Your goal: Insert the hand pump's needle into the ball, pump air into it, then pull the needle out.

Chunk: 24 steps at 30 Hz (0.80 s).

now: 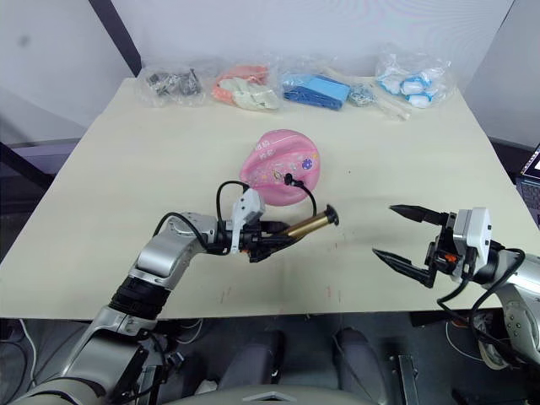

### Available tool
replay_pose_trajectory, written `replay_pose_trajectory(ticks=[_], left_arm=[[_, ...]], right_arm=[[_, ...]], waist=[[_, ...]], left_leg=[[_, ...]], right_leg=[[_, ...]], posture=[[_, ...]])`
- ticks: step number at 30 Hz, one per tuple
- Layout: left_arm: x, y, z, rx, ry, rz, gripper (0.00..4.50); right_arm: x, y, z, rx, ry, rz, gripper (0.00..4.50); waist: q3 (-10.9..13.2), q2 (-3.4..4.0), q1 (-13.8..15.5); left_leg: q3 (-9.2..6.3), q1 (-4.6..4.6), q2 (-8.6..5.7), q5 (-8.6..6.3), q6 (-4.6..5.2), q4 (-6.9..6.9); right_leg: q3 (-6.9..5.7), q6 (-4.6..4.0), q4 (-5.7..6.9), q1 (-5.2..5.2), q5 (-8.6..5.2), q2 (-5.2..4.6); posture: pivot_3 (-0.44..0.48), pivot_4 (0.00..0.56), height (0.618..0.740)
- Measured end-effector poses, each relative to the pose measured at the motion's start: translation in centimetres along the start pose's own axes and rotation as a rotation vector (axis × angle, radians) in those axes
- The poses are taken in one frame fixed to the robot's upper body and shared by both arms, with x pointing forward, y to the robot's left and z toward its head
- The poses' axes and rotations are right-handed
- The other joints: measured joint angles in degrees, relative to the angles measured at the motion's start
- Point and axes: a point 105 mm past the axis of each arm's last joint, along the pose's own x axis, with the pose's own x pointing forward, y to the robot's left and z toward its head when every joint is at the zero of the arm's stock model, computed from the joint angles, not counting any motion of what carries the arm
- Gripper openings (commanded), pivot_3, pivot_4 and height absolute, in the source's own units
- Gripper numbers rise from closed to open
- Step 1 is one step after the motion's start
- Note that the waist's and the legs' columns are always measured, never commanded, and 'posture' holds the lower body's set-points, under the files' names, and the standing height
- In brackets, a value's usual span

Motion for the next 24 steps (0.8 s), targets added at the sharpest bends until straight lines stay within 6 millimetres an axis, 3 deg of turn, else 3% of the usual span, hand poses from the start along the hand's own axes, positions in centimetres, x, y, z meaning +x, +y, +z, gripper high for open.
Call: replay_pose_trajectory(ticks=[4, 16, 24], left_arm=[[0.3, -0.2, 2.1, -0.008, -0.159, -0.008, 1.02], [0.7, -0.6, 3.3, 0.011, -0.372, 0.054, 1.02], [0.9, -1.1, 3.8, 0.116, -0.465, 0.102, 1.02]], right_arm=[[1.3, 0.2, 0.6, 0.147, -0.082, -0.089, 4.50], [6.0, -1.7, 2.2, 0.543, -0.301, -0.329, 4.50], [8.6, -1.8, 2.6, 0.675, -0.243, -0.318, 4.50]], waist=[[0.0, -0.01, 0.0], [0.0, 0.00, 0.0], [0.0, 0.01, -0.2]], left_leg=[[0.00, -0.01, -0.03, 0.00, 0.00, 0.01], [0.03, -0.01, -0.05, 0.00, 0.01, 0.02], [0.07, 0.02, -0.05, 0.00, 0.02, 0.01]], right_leg=[[0.00, -0.02, 0.00, 0.00, 0.01, -0.01], [0.06, -0.12, 0.01, -0.01, 0.08, 0.02], [0.08, -0.18, 0.03, -0.02, 0.11, 0.10]], posture=[[0.000, 0.150, 0.740], [0.000, 0.150, 0.740], [0.000, 0.150, 0.740]])
